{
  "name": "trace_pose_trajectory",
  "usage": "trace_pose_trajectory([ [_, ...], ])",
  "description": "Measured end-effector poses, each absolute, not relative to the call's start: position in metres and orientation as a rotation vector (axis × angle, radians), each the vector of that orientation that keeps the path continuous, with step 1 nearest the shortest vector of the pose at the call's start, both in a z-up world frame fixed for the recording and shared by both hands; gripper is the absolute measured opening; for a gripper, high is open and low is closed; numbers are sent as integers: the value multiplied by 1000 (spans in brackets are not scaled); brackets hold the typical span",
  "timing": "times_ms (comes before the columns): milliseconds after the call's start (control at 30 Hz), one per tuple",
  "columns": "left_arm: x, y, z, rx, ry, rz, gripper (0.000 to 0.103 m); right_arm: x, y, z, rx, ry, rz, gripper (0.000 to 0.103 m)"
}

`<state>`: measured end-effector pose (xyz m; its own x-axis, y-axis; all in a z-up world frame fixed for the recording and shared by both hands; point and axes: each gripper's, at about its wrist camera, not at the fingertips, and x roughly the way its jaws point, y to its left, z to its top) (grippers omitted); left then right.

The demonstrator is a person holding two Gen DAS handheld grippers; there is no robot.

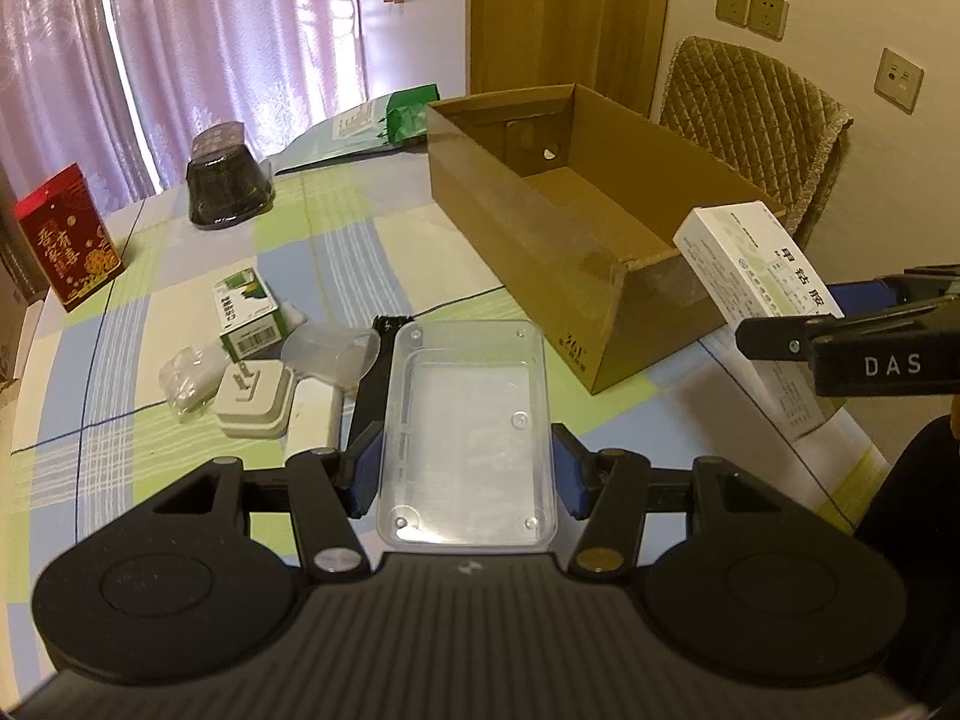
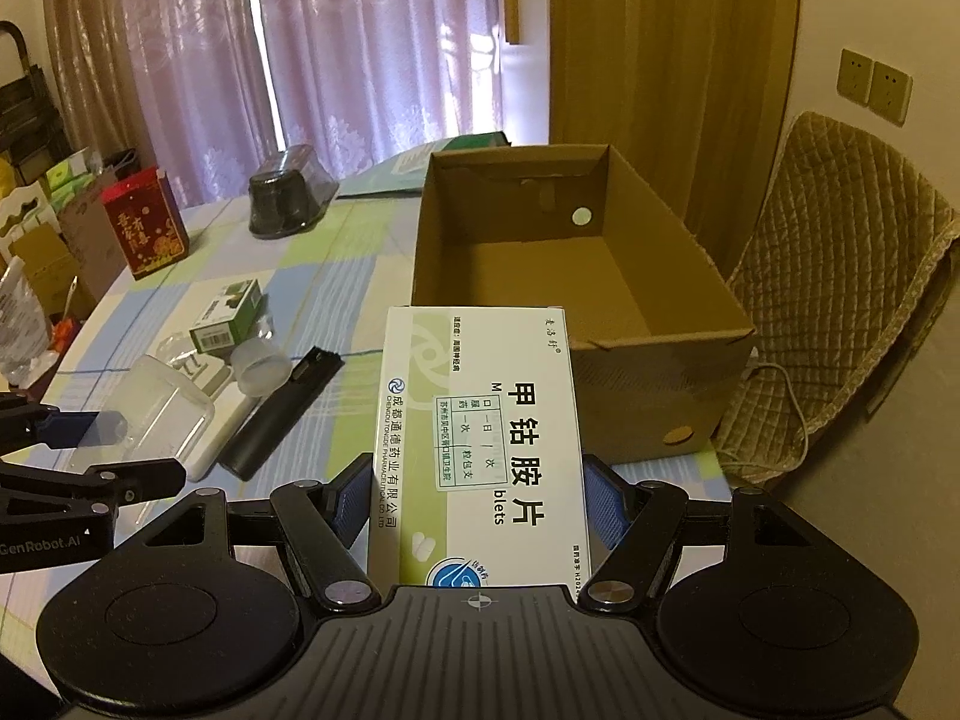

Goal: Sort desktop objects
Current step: 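Carry the container with the left tool while the right tool carries the medicine box to the cardboard box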

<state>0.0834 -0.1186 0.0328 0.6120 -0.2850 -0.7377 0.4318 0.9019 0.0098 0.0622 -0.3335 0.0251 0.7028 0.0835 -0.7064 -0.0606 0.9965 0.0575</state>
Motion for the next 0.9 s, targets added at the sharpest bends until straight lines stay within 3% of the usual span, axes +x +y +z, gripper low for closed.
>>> trace_pose_trajectory([
  [467,99,-150,43,212,784,-480,51,80,-355,35,20,758,61,70],
  [900,174,-235,69,198,696,-566,51,161,-414,59,23,685,32,70],
])
